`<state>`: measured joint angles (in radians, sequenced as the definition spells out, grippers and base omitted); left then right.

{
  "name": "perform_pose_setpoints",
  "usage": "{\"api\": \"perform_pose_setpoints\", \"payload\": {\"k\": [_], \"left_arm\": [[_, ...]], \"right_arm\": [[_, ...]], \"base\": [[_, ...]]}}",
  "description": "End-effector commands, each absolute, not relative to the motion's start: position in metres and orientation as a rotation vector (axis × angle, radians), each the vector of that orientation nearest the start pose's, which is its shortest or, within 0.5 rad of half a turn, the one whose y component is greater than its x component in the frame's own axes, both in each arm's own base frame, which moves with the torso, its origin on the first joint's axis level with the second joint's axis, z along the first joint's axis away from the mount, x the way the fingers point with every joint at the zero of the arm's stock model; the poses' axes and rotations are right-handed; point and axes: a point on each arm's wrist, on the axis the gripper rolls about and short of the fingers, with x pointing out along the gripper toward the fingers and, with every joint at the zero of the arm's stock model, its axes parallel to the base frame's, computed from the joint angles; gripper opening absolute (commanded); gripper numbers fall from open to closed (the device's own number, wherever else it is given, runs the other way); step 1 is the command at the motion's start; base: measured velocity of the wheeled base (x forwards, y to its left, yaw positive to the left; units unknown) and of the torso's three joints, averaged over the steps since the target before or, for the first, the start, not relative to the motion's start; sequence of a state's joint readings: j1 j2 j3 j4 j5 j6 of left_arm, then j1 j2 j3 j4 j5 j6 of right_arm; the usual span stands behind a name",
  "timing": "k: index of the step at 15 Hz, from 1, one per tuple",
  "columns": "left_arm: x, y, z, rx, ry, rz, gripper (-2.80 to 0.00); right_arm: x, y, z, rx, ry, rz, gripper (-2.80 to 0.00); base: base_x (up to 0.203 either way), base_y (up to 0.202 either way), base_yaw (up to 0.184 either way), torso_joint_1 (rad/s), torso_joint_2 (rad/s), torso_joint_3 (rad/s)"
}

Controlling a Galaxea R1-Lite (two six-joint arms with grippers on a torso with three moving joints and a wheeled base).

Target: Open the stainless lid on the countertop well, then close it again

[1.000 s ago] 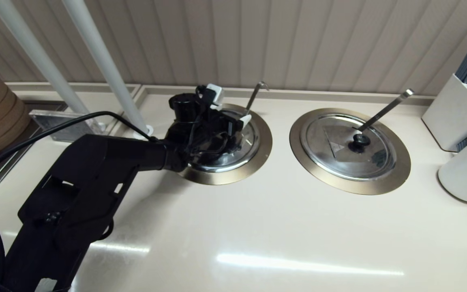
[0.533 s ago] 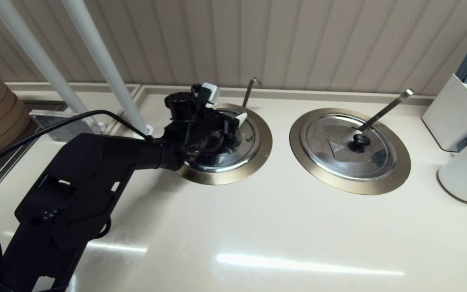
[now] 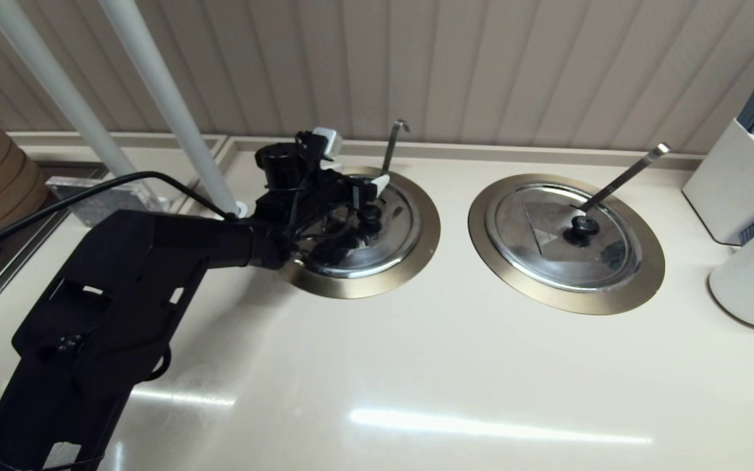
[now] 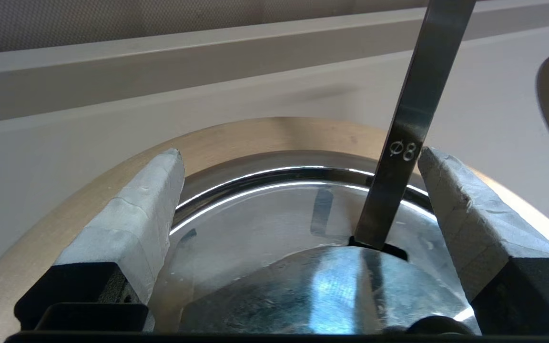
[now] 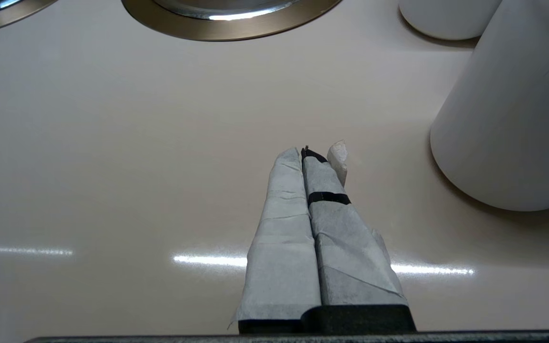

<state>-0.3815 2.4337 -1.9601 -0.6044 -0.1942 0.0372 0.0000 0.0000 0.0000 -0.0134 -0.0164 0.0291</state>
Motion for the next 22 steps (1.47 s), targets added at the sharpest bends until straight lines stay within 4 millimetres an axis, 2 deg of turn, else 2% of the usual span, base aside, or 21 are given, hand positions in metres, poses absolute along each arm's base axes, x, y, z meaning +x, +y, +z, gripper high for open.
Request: {"api": "perform_pose_setpoints", "payload": {"k": [1,3,6,10,13,14,17,19,22], "left_arm": [[0.471,-0.199,0.212,-0.014,-0.145,-0.590,0.00],[0.463,-0.203,0.212,-0.028,-0.112,-0.607,0.00],[0.440,-0.204,0.217,-0.055,-0.056,-0.629,0.00],[0.396,-0.179,0.225,-0.046,0.029,-0.609,0.00],[0.355,-0.155,0.222,-0.039,0.102,-0.589,0.00],[0.338,-0.145,0.227,-0.039,0.098,-0.581,-2.80],[0.279,-0.110,0.268,-0.057,0.012,-0.511,-2.80],[0.230,-0.083,0.290,-0.050,0.047,-0.419,-2.80],[0.131,-0.043,0.289,0.021,0.303,-0.299,-2.80]], "right_arm": [[-0.022,0.000,0.076,0.029,-0.009,-0.017,-2.80],[-0.022,0.000,0.076,0.029,-0.009,-0.017,-2.80],[-0.022,0.000,0.076,0.029,-0.009,-0.017,-2.80],[-0.022,0.000,0.076,0.029,-0.009,-0.017,-2.80],[-0.022,0.000,0.076,0.029,-0.009,-0.017,-2.80],[-0.022,0.000,0.076,0.029,-0.009,-0.017,-2.80],[-0.022,0.000,0.076,0.029,-0.009,-0.017,-2.80],[-0.022,0.000,0.076,0.029,-0.009,-0.017,-2.80],[-0.022,0.000,0.076,0.029,-0.009,-0.017,-2.80]], "base": [[0.000,0.000,0.000,0.000,0.00,0.000],[0.000,0.000,0.000,0.000,0.00,0.000],[0.000,0.000,0.000,0.000,0.00,0.000],[0.000,0.000,0.000,0.000,0.00,0.000],[0.000,0.000,0.000,0.000,0.00,0.000],[0.000,0.000,0.000,0.000,0.00,0.000],[0.000,0.000,0.000,0.000,0.00,0.000],[0.000,0.000,0.000,0.000,0.00,0.000],[0.000,0.000,0.000,0.000,0.00,0.000]]}}
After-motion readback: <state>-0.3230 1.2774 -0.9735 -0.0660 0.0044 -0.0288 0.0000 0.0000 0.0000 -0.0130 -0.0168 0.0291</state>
